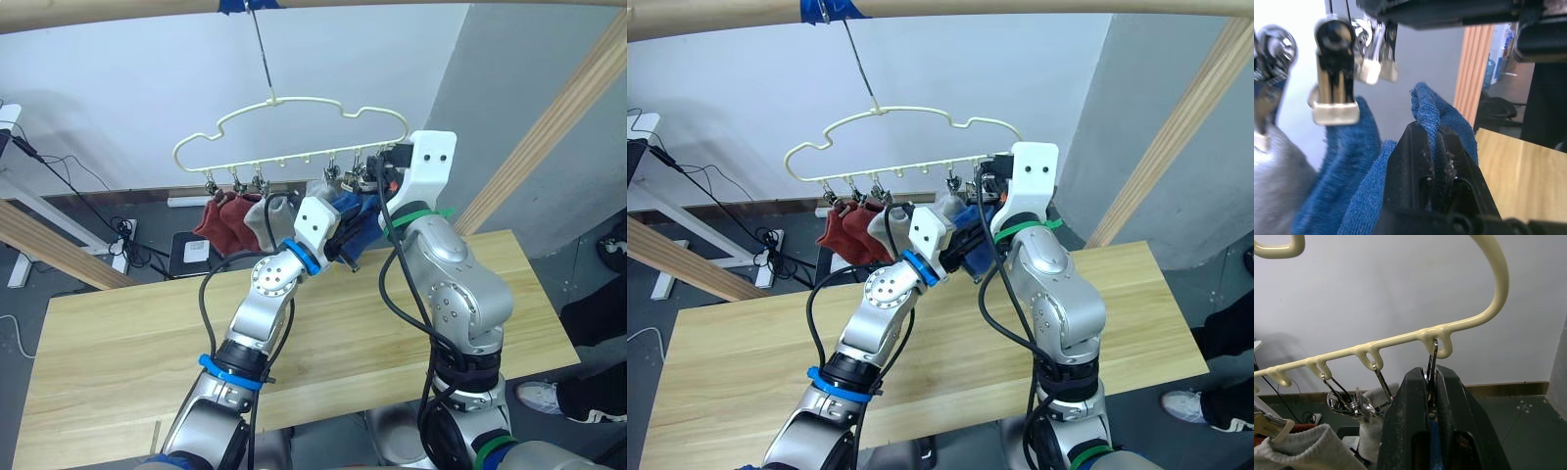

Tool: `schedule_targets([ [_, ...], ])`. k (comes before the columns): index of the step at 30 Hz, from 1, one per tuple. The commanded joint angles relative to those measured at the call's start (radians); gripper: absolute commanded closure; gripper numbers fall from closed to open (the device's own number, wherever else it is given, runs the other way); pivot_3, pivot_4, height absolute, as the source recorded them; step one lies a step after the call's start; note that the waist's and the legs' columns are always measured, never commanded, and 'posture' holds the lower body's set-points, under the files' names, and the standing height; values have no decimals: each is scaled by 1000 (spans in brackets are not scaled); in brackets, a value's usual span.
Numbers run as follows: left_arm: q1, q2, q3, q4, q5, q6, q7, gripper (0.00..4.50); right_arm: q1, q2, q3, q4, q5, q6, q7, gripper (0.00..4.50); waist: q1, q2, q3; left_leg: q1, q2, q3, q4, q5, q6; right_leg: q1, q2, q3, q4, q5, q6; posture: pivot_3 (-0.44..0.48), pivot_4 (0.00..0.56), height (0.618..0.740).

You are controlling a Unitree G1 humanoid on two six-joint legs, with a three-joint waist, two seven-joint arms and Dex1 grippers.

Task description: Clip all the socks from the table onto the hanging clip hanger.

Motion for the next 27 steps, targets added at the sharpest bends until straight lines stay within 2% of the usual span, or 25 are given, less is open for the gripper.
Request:
schedule_targets([
  [1,-28,-13,23,-4,11,-44,36,4476,-16,11,20,-62,-3,-11,0,4500,0,0,0,0,0,0,0,0,0,0,0,0,0,0,0,-308,254,740],
  [27,-70,-18,34,44,46,-56,96,4476,-14,-25,48,-63,-42,-6,14,4500,-1,0,0,0,-1,0,0,0,0,0,0,0,0,0,0,-312,259,740],
])
